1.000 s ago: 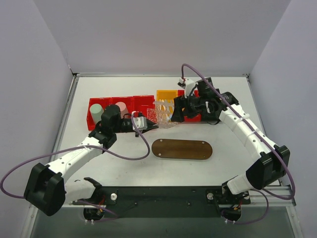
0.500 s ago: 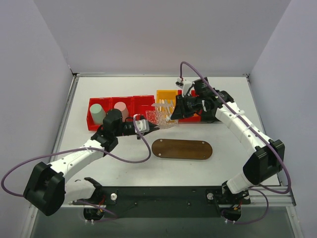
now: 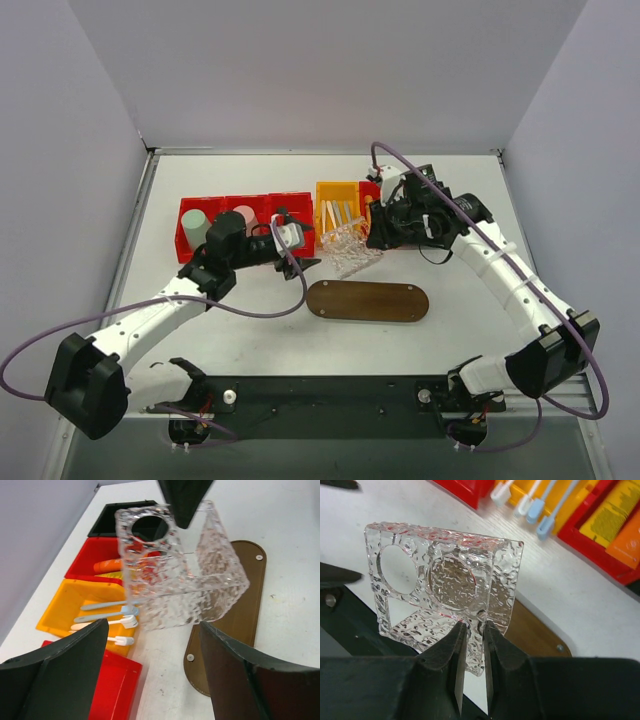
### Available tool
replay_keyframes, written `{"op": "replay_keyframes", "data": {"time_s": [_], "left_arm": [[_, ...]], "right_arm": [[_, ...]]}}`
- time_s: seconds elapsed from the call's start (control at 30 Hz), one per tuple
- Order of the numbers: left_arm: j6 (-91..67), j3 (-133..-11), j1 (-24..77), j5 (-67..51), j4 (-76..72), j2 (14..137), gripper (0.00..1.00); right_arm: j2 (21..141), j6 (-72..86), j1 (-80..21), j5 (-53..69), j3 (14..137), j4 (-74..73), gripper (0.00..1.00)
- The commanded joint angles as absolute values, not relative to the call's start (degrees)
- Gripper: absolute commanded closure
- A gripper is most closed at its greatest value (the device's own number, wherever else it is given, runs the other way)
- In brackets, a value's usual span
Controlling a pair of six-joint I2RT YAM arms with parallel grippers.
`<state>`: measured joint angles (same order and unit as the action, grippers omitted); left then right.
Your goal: Prepare toiletry sets of a toothbrush and toothpaste on the tray
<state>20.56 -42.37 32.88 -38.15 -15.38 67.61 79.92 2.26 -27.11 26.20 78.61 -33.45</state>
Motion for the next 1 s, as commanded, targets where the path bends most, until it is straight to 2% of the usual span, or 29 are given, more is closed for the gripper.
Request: {"op": "replay_keyframes", "data": {"time_s": [0.0,0.2,0.5,0.97], "left_arm": [[22.68,-48.68,31.99,-33.84,-6.43,64.6,0.16],[22.23,-52.9,29.88,-30.77,-1.58,64.95,0.15],[22.32,-52.12,26.02,-28.74,-4.74,64.78,0.15],[19.78,-48.6,26.19,-31.11,-10.72,67.32,0.15]], "right_arm": [[76.56,0.44,-27.42,17.95,74.9,-38.84,1.0],[73.13,2.71,-27.6,16.09,66.9,-39.38,1.0],[68.47,9.66,-26.37,15.03,57.75,-32.44,1.0],[70.93,17.83,-21.28,21.96,50.19,-24.18,1.0]]}}
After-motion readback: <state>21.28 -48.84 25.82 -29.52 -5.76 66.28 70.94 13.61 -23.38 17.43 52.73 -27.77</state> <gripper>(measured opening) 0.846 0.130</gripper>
